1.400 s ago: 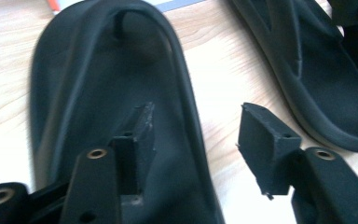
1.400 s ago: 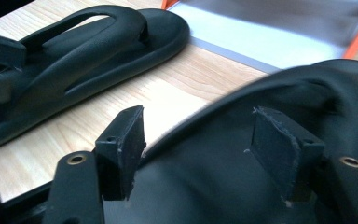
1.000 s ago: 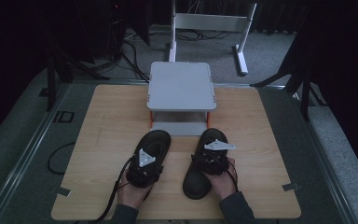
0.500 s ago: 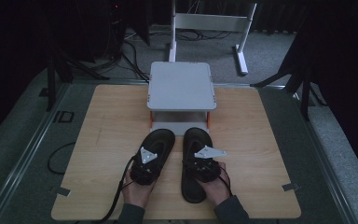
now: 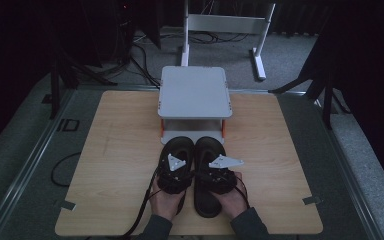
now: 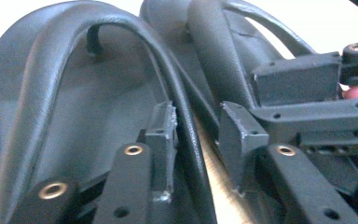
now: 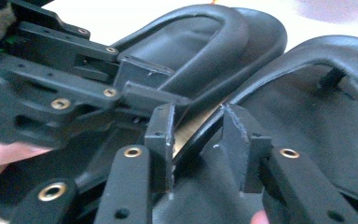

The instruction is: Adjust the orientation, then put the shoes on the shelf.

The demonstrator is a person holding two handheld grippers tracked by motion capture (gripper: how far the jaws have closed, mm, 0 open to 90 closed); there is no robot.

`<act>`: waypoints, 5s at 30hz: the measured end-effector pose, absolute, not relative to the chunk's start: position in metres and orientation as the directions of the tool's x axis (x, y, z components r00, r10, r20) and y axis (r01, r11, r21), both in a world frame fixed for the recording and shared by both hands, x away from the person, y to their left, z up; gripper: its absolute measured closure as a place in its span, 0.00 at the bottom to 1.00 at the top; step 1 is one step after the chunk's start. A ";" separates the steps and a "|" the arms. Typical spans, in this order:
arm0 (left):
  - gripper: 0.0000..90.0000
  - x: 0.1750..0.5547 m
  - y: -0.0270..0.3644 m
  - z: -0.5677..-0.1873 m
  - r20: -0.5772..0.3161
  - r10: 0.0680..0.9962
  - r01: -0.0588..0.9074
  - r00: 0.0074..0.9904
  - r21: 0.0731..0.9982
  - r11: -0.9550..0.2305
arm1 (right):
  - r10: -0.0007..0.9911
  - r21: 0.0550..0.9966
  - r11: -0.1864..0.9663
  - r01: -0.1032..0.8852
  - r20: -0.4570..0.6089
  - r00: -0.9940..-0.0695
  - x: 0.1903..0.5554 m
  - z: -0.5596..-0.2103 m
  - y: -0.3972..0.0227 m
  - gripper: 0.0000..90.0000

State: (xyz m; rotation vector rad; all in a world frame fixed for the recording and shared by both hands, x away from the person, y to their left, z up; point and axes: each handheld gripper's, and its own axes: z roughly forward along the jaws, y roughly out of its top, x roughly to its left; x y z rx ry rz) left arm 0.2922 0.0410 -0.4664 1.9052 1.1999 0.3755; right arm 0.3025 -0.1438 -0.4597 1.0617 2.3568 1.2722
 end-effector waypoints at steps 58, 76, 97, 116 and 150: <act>0.55 0.240 0.104 -0.485 -0.259 0.857 0.653 0.445 0.748 -0.114 | 0.786 0.760 0.384 0.524 0.029 -0.617 0.284 -0.462 -0.204 0.80; 0.48 0.251 0.137 -0.467 -0.169 0.895 0.531 0.414 0.843 -0.086 | 0.791 0.812 0.341 0.474 0.024 -0.611 0.278 -0.448 -0.179 0.49; 0.48 0.264 0.164 -0.472 -0.123 0.935 0.506 0.333 0.860 -0.067 | 0.851 0.804 0.252 0.538 0.080 -0.518 0.274 -0.464 -0.131 0.35; 0.48 0.263 0.165 -0.475 -0.131 0.934 0.514 0.334 0.855 -0.064 | 0.956 0.789 0.175 0.588 0.008 -0.295 0.254 -0.483 -0.080 0.54; 0.48 0.264 0.169 -0.479 -0.145 0.935 0.527 0.324 0.849 -0.051 | 0.975 0.835 0.074 0.545 0.055 -0.217 0.266 -0.482 -0.079 0.87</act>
